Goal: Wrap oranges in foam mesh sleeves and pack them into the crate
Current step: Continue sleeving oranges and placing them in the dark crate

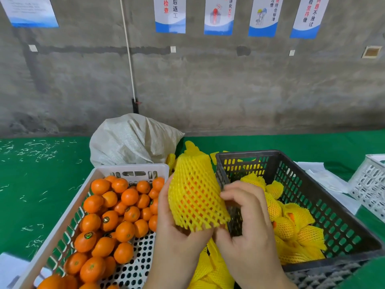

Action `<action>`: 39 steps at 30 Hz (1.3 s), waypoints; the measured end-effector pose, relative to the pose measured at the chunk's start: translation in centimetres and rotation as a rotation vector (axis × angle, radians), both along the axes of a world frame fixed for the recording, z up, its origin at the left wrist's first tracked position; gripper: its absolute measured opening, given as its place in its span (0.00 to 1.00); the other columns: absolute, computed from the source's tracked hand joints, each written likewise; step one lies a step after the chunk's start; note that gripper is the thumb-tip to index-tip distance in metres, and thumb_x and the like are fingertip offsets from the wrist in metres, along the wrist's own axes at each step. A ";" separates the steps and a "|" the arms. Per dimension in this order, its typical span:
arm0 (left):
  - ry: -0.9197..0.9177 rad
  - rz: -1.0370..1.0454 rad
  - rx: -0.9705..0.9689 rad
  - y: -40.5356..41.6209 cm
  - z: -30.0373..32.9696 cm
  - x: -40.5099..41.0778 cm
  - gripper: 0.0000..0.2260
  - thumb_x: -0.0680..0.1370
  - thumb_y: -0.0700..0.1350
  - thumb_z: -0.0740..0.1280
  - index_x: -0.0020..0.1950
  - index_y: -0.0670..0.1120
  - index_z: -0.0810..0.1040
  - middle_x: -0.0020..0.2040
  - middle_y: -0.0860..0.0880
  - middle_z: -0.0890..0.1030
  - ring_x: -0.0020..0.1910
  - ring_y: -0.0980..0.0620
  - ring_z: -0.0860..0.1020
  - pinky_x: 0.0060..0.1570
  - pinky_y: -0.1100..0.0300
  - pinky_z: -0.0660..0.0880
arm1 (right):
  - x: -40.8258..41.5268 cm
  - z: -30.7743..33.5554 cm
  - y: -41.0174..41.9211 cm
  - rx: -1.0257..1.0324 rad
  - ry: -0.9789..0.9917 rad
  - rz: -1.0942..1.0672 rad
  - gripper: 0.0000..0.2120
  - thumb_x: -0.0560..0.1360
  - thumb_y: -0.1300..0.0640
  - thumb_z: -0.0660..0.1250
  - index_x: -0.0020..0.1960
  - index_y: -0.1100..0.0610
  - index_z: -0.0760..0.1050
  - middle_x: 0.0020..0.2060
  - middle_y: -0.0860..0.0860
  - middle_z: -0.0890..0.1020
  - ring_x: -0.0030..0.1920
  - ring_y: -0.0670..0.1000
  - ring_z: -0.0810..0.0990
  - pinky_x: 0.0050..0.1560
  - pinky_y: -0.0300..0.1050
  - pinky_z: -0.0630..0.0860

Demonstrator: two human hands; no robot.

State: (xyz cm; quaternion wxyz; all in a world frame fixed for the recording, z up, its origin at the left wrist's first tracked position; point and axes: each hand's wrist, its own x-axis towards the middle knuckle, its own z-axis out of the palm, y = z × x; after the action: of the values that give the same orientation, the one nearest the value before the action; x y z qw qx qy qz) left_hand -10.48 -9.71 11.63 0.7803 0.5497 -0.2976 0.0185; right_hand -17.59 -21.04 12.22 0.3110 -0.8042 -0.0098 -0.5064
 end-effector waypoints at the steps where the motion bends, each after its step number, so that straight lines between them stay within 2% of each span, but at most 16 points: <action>1: -0.050 -0.020 0.029 0.1 0.1 -0.2 0.47 0.61 0.48 0.80 0.78 0.47 0.66 0.67 0.53 0.81 0.63 0.56 0.82 0.57 0.63 0.79 | 0.1 -0.4 -0.1 0.037 0.026 0.039 0.31 0.65 0.64 0.67 0.64 0.42 0.69 0.63 0.45 0.72 0.65 0.52 0.75 0.61 0.39 0.74; 3: -0.156 -0.046 0.080 0.4 0.4 -0.5 0.49 0.64 0.45 0.79 0.81 0.51 0.58 0.72 0.65 0.75 0.68 0.64 0.77 0.60 0.71 0.74 | 0.2 -1.3 -0.3 0.139 0.047 0.078 0.42 0.61 0.69 0.67 0.64 0.34 0.65 0.63 0.41 0.73 0.63 0.51 0.76 0.60 0.41 0.75; 4: -0.180 -0.058 0.085 0.6 0.5 -0.5 0.49 0.65 0.44 0.80 0.81 0.55 0.58 0.73 0.67 0.73 0.69 0.65 0.75 0.61 0.72 0.73 | 0.2 -1.7 -0.4 0.178 0.044 0.069 0.43 0.60 0.70 0.66 0.63 0.32 0.65 0.61 0.38 0.73 0.61 0.50 0.77 0.59 0.43 0.76; 6: -0.170 -0.041 0.072 0.6 0.3 -0.1 0.46 0.65 0.45 0.81 0.79 0.59 0.64 0.72 0.62 0.75 0.69 0.60 0.76 0.62 0.70 0.74 | 0.1 -2.2 -0.5 0.173 -0.001 0.037 0.35 0.63 0.68 0.65 0.60 0.35 0.68 0.57 0.39 0.75 0.57 0.52 0.78 0.54 0.49 0.78; 9: -0.111 0.008 0.034 0.6 -0.2 0.7 0.43 0.64 0.47 0.83 0.76 0.56 0.69 0.68 0.52 0.79 0.65 0.51 0.80 0.59 0.58 0.80 | 0.0 -2.2 -0.1 0.092 -0.058 0.025 0.16 0.74 0.62 0.64 0.57 0.45 0.71 0.54 0.44 0.75 0.54 0.54 0.79 0.49 0.48 0.77; 10: -0.108 0.013 0.033 0.6 -0.4 1.0 0.42 0.64 0.47 0.83 0.76 0.57 0.70 0.67 0.51 0.80 0.64 0.51 0.81 0.58 0.58 0.81 | 0.0 -2.1 0.0 0.110 -0.041 0.033 0.16 0.74 0.60 0.65 0.58 0.46 0.71 0.56 0.46 0.75 0.55 0.55 0.78 0.50 0.48 0.76; 14: -0.042 -0.026 0.036 0.9 -0.4 1.4 0.34 0.66 0.52 0.83 0.69 0.62 0.76 0.62 0.54 0.83 0.59 0.55 0.84 0.52 0.64 0.80 | -0.1 -2.0 0.0 0.184 0.072 0.105 0.29 0.72 0.57 0.69 0.71 0.43 0.67 0.69 0.48 0.71 0.67 0.57 0.75 0.62 0.48 0.76; 16: -0.011 -0.073 0.036 1.0 0.0 1.0 0.30 0.68 0.58 0.82 0.68 0.61 0.77 0.61 0.55 0.84 0.59 0.56 0.84 0.53 0.65 0.80 | -0.2 -2.2 0.0 0.142 0.033 0.099 0.24 0.77 0.55 0.67 0.71 0.42 0.68 0.68 0.47 0.72 0.68 0.56 0.75 0.63 0.47 0.76; 18: 0.021 -0.150 0.048 1.2 0.3 0.3 0.30 0.71 0.61 0.79 0.70 0.58 0.73 0.62 0.57 0.83 0.60 0.59 0.82 0.54 0.67 0.79 | -0.3 -2.3 0.1 0.184 -0.008 0.117 0.18 0.82 0.49 0.63 0.71 0.44 0.70 0.67 0.50 0.74 0.66 0.58 0.76 0.62 0.53 0.77; 20: 0.028 -0.242 0.065 1.6 0.1 -0.2 0.31 0.75 0.56 0.77 0.74 0.56 0.67 0.65 0.60 0.81 0.63 0.62 0.80 0.57 0.69 0.77 | -0.1 -2.8 0.4 0.212 -0.009 0.125 0.18 0.83 0.46 0.60 0.73 0.45 0.68 0.67 0.52 0.74 0.66 0.60 0.76 0.62 0.57 0.76; 23: 0.053 -0.351 0.068 2.6 -0.6 -0.8 0.32 0.76 0.44 0.76 0.72 0.70 0.68 0.67 0.58 0.80 0.67 0.57 0.79 0.61 0.66 0.77 | 0.0 -3.1 0.9 0.126 -0.075 0.070 0.23 0.83 0.57 0.59 0.76 0.44 0.67 0.67 0.50 0.74 0.66 0.55 0.76 0.65 0.47 0.73; 27: 0.009 -0.285 0.080 3.5 -1.6 -0.6 0.39 0.73 0.34 0.77 0.73 0.67 0.68 0.71 0.54 0.78 0.70 0.51 0.77 0.62 0.60 0.78 | 0.0 -3.1 1.3 0.058 -0.137 0.010 0.32 0.74 0.67 0.59 0.74 0.44 0.71 0.64 0.45 0.74 0.63 0.49 0.76 0.63 0.39 0.72; 31: -0.017 -0.264 0.098 4.1 -1.6 -0.3 0.39 0.69 0.39 0.80 0.75 0.61 0.70 0.71 0.51 0.78 0.71 0.48 0.77 0.62 0.58 0.78 | -0.2 -3.6 0.8 0.093 -0.101 0.048 0.39 0.68 0.71 0.62 0.72 0.40 0.71 0.64 0.43 0.73 0.64 0.55 0.77 0.60 0.48 0.77; 34: -0.059 -0.186 0.124 3.7 -1.5 -0.2 0.40 0.69 0.41 0.81 0.76 0.58 0.69 0.72 0.52 0.77 0.71 0.49 0.77 0.65 0.56 0.78 | 0.0 -4.0 0.8 0.169 -0.043 0.044 0.42 0.67 0.73 0.66 0.72 0.37 0.70 0.65 0.44 0.74 0.67 0.55 0.76 0.65 0.45 0.75; 37: -0.077 -0.076 0.148 3.2 -1.8 -0.2 0.42 0.71 0.41 0.81 0.80 0.57 0.65 0.75 0.53 0.74 0.74 0.51 0.74 0.69 0.53 0.76 | 0.2 -3.8 1.5 0.282 0.038 0.057 0.36 0.71 0.68 0.66 0.70 0.36 0.71 0.66 0.43 0.75 0.68 0.53 0.76 0.64 0.40 0.74; 39: -0.140 0.021 0.243 3.2 -2.2 0.3 0.46 0.71 0.41 0.81 0.81 0.62 0.61 0.78 0.58 0.69 0.77 0.54 0.70 0.72 0.51 0.74 | -0.1 -3.6 1.2 0.459 0.057 0.205 0.29 0.75 0.61 0.65 0.72 0.40 0.71 0.68 0.44 0.76 0.67 0.51 0.77 0.62 0.45 0.76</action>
State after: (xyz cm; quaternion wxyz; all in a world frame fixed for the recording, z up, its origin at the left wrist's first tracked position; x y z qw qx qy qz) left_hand -10.23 -6.47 9.46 0.6850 0.6406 -0.3457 0.0288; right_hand -17.69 -19.81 8.65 0.5354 -0.7212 0.0327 -0.4383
